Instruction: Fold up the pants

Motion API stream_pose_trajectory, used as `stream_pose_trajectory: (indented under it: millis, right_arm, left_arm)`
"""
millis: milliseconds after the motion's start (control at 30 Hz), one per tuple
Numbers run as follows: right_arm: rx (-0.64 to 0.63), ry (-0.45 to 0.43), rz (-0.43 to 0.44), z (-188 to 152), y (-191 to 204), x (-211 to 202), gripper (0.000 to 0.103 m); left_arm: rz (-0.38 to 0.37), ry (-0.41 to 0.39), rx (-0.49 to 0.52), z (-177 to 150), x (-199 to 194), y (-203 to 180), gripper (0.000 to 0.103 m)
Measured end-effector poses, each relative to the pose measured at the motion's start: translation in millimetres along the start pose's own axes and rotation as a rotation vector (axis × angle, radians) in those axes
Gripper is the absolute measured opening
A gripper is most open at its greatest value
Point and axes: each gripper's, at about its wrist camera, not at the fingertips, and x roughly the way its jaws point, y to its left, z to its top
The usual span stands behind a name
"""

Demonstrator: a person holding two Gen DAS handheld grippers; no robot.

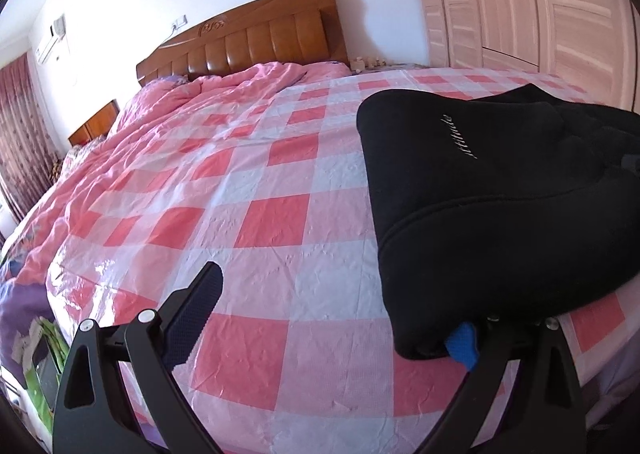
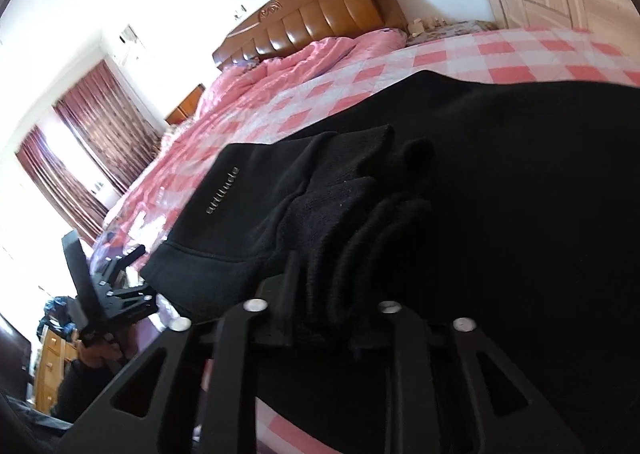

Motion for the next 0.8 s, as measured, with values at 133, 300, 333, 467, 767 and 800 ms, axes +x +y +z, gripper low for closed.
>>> stream_pose_trajectory:
  millis: [133,300,333,467,767,800]
  right_arm:
    - [-0.032,-0.017,-0.088,-5.2,-0.9,-19.5,0.067]
    - [-0.142,-0.091,-0.203,5.9,10.2,-45.2,0.067]
    - [-0.186,-0.107,-0.203,12.7,21.0,-44.8,0.067]
    - [-0.338,-0.088,-0.191,24.6,62.4,-19.0,0.067]
    - [-0.457,0.036,-0.191,-13.7,64.4,27.7,0.068]
    - [-0.44,0.036,-0.175,-13.7,61.0,26.5,0.068]
  left_arm:
    - [-0.039,-0.046,0.083,-13.7,-23.0,2.6,0.098]
    - [-0.185,-0.124,-0.048,-0.8,-67.3,32.8,0.099]
    - [-0.196,-0.145,-0.072,11.7,-71.9,35.0,0.101]
    - [-0.285,-0.138,-0.046,63.8,-60.9,1.1,0.101]
    - [-0.343,0.073,0.041,51.5,26.4,-63.4,0.102]
    - [-0.379,0.066,-0.004,46.6,29.4,-55.9,0.102]
